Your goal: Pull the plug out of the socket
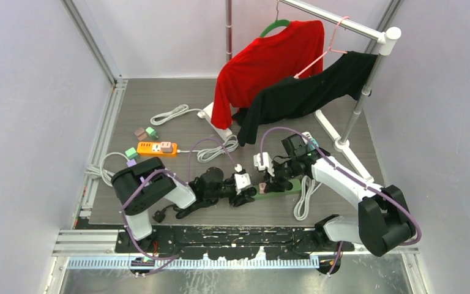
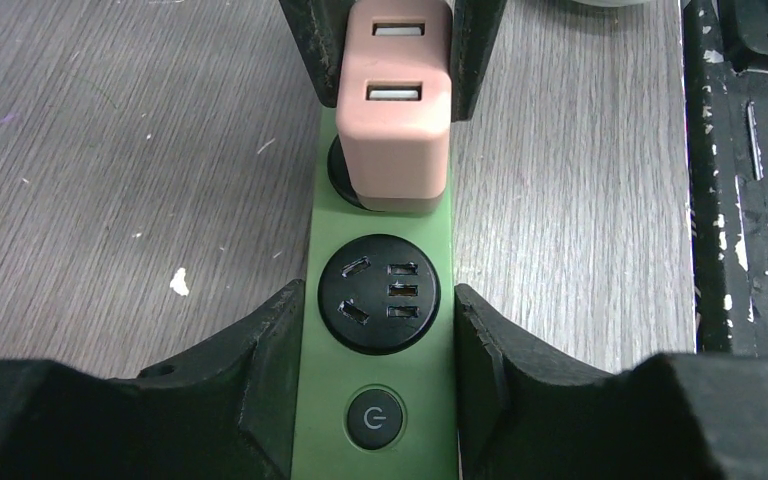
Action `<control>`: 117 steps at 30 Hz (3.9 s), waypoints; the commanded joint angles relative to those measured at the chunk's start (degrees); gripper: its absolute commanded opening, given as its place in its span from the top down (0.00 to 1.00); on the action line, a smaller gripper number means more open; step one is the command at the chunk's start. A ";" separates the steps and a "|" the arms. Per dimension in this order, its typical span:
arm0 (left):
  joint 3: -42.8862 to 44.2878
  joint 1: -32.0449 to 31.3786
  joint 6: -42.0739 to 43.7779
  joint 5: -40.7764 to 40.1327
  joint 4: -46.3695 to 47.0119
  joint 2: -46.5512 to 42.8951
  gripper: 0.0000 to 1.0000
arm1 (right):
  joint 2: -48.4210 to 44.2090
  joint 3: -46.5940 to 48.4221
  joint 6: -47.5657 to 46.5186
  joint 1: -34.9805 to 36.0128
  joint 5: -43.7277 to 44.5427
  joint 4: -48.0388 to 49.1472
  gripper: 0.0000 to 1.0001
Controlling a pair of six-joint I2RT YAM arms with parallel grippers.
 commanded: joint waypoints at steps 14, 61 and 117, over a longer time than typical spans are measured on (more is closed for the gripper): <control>3.85 2.31 -1.93 -3.95 -13.57 3.88 1.00 | -1.05 3.63 -5.40 6.94 -11.74 -5.58 0.99; 7.77 3.35 -2.27 -6.50 -26.55 3.18 1.00 | -1.91 3.89 -6.92 4.59 -12.98 -9.64 0.99; 2.42 4.50 -31.57 -7.28 -34.81 -40.32 0.07 | 4.00 13.56 37.75 -7.28 -8.85 -1.83 0.98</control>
